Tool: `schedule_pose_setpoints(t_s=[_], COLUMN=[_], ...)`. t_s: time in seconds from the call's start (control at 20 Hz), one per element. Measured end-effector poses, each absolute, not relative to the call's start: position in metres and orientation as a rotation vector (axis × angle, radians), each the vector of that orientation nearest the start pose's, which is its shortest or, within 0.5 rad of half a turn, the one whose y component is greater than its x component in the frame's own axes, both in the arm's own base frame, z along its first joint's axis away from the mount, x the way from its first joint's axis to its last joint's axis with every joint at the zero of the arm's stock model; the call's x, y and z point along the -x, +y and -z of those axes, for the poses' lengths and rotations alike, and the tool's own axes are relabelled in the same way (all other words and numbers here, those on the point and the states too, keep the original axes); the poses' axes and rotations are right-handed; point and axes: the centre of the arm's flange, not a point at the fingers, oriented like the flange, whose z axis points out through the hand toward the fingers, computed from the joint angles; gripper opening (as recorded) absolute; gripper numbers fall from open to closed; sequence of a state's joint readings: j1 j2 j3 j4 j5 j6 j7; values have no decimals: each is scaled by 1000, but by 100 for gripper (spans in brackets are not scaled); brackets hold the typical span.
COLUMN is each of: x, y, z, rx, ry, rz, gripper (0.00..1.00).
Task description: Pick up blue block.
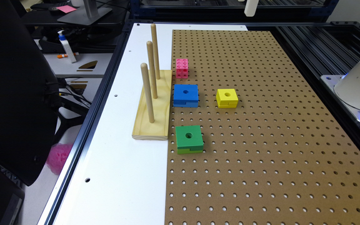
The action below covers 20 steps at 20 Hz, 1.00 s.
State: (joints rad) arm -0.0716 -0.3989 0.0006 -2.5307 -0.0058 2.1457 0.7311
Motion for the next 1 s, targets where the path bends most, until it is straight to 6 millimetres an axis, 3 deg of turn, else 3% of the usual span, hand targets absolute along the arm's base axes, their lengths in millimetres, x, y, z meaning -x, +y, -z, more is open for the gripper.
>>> schedule_pose_setpoints(t_s=[0.45, 1.0], x=[-416, -470], y=[-28, -25], z=[-418, -410], rx=[2891, 2891], ry=[1215, 1194], rz=[54, 90], gripper=[100, 100])
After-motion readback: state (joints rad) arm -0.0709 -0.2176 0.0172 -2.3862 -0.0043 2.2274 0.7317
